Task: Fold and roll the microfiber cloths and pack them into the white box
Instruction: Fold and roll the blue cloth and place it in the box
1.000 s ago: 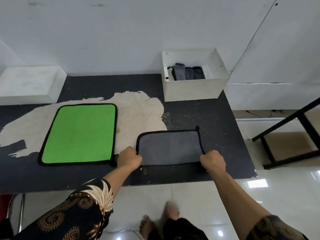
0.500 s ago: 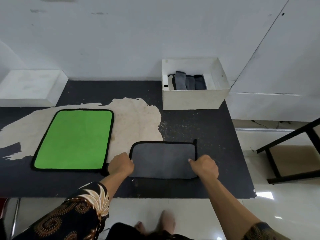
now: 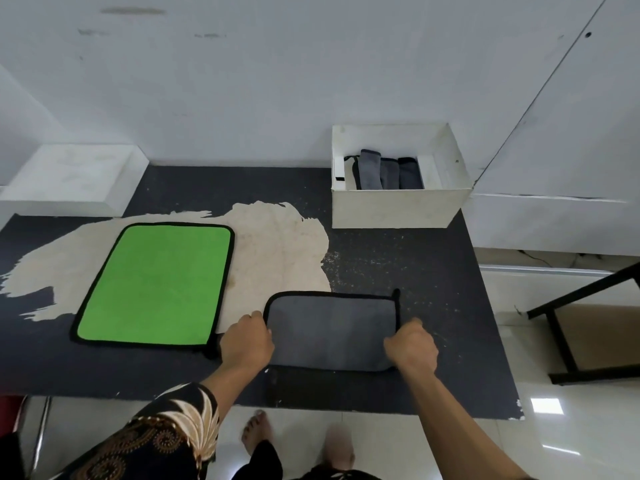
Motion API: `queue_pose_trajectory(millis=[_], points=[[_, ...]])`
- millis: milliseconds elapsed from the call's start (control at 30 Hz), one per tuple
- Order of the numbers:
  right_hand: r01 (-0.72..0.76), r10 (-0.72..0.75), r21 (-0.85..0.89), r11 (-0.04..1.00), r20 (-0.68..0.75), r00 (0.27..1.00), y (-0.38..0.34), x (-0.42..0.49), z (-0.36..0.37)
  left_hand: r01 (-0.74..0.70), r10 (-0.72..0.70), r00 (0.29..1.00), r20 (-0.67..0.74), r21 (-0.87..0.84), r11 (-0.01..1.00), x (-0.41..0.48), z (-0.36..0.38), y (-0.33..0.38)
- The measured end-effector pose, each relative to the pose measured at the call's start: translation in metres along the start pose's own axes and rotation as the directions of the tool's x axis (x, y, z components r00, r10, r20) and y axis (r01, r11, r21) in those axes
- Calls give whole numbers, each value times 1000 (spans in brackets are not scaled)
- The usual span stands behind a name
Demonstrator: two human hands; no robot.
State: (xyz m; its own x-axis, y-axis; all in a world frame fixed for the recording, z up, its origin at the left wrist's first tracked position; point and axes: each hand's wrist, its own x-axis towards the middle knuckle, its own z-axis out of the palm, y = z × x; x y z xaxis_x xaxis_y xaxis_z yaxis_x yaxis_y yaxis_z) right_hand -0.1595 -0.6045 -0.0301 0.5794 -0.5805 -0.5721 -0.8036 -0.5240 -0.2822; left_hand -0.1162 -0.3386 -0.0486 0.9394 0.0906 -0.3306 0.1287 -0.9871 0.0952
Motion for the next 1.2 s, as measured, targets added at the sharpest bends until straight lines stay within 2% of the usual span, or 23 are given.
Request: queue_pose_trajectory(millis=[133, 200, 267, 367, 433, 567, 633, 733, 800, 900, 1000, 1100, 1200], points=[[-24, 24, 21, 999, 3, 1000, 4, 0, -8, 81, -81, 997, 1, 37, 996, 0, -8, 9], [-29, 29, 49, 998, 6, 1000, 8, 1, -10, 51, -46, 997, -55, 82, 995, 2, -10, 19], [-39, 37, 92, 995, 24, 999, 11, 2, -8, -44, 52, 993, -103, 71, 996, 3, -11, 35], [-30, 21, 124, 992, 71, 997, 7, -1, -2, -217, 211, 974, -80, -75, 973, 3, -8, 64], [-33, 14, 192, 981, 102, 995, 6, -1, -2, -257, 267, 964, 7, -251, 933, 2, -7, 89], [-6, -41, 389, 921, 111, 993, 5, 2, -7, -106, 231, 953, 195, -498, 861, 0, -9, 137], [25, -79, 441, 897, 105, 991, 6, 1, -9, 69, 162, 931, 327, -596, 800, 0, -11, 158], [128, -210, 494, 860, 114, 971, 5, -5, -9, 408, 51, 829, 557, -665, 626, 0, -18, 177], [194, -296, 537, 821, 111, 949, 4, -11, -8, 467, 56, 783, 620, -644, 606, 1, -20, 182], [274, -390, 542, 795, 110, 914, 3, -18, -6, 476, 51, 779, 625, -642, 601, 5, -23, 184], [347, -453, 499, 794, 104, 886, 4, -24, -2, 430, 14, 831, 556, -658, 618, 13, -20, 179], [382, -433, 376, 844, 58, 899, 6, -28, 3, 302, -12, 909, 417, -637, 709, 17, -15, 172], [387, -403, 239, 891, 20, 915, 3, -34, 5, 260, -10, 931, 364, -644, 720, 16, -16, 163]])
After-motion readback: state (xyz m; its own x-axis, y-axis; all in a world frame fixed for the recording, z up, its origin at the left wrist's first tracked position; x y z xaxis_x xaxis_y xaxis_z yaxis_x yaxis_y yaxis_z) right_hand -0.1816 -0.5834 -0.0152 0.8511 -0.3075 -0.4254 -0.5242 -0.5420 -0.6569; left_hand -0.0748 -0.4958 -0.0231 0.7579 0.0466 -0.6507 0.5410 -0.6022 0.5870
